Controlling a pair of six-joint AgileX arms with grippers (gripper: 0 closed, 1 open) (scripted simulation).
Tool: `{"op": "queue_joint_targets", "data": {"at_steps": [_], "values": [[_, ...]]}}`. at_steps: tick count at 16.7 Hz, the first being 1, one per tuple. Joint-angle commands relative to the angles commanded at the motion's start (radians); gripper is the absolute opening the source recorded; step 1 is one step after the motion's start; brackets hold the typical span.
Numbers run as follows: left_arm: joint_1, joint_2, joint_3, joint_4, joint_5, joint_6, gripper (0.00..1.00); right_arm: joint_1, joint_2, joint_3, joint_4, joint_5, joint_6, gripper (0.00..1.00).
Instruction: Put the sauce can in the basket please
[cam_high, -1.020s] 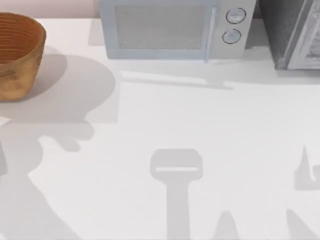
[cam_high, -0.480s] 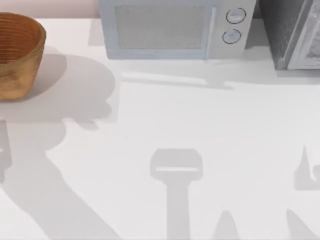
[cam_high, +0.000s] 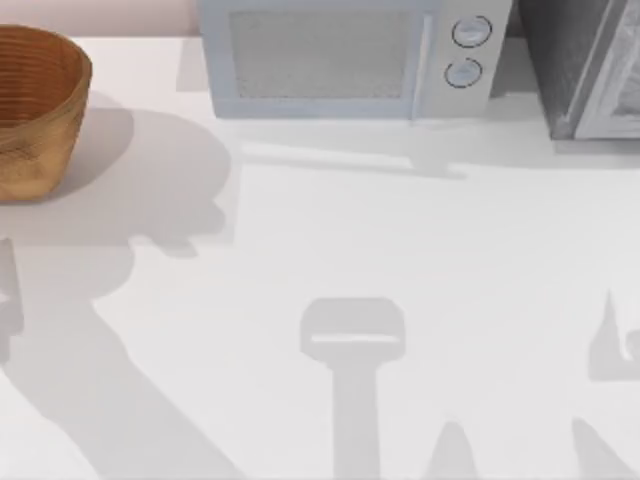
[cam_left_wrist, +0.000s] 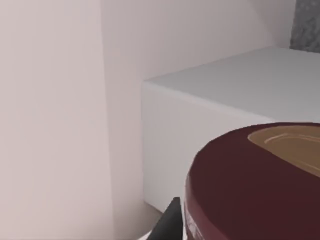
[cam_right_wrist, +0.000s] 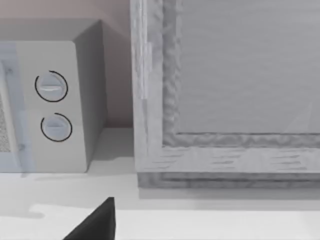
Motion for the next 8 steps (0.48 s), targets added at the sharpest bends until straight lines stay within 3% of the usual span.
{"op": "queue_joint_targets", "data": {"at_steps": [8], "values": [[0.0,0.0,0.0,0.0,0.0,0.0,0.9,0.0,0.0,0.0,0.0,0.0,0.0,1.0]]}}
